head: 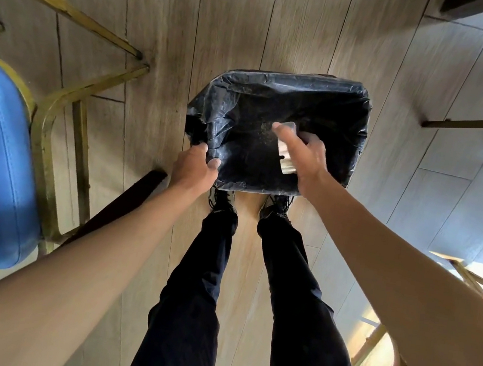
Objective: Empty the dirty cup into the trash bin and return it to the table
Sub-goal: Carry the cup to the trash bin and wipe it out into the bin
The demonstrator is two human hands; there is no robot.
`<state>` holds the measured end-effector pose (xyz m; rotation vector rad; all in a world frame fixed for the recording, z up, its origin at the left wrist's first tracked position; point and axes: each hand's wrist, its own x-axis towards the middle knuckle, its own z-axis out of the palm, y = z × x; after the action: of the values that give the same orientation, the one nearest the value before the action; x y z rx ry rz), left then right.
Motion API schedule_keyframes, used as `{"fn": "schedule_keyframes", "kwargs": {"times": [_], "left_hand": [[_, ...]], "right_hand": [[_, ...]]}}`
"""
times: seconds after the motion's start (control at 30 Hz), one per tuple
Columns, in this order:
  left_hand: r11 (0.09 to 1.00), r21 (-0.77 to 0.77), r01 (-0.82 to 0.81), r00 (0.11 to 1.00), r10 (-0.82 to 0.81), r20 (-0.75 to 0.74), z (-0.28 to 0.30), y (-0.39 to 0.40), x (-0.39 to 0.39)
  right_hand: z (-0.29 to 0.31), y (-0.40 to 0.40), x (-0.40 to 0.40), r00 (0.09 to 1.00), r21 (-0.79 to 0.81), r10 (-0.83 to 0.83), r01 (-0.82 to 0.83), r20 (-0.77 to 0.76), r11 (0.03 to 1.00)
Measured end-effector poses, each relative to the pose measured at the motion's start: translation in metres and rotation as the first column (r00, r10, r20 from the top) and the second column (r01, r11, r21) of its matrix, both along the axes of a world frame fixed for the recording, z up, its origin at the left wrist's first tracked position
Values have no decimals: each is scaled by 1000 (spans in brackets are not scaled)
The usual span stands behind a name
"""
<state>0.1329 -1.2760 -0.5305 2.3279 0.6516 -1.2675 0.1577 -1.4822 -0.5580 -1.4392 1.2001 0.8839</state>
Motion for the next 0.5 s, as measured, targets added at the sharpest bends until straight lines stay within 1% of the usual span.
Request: {"fn": "schedule_keyframes", "kwargs": {"times": [0.07,0.1,0.2,0.27,0.33,0.37,0.4,0.43,0.5], "left_hand": [[1000,-2,-1,1000,1,-3,1,1,-1],[1000,-4,1,1000,-1,-3,1,1,0],[1000,-18,0,1000,0,-6,2,1,1],[1000,-22,-8,1000,8,-4,1,2,1],[999,-27,-17,1000,17,1,1,2,0],[999,-31,-18,1000,19,4,2,2,-1],[999,-33,-20,1000,20,6,4,1,-1],[999,-32,-23,1000,23,6,5,0,-1],[999,-35,-27,1000,27,11,5,1,-1]], "right_hand": [[1,1,2,999,-67,-45,46,7,997],[1,1,2,1000,-86,-24,25,17,996],[2,2,2,985,-118,163,-154,64,981],[3,2,4,981,-166,174,-157,91,974],[7,4,7,983,-162,160,-144,95,976],[8,6,7,975,-155,202,-186,96,970],[8,8,7,958,-169,263,-242,116,955],[9,11,6,935,-216,317,-281,159,935],[11,15,3,896,-329,363,-272,257,904]]}}
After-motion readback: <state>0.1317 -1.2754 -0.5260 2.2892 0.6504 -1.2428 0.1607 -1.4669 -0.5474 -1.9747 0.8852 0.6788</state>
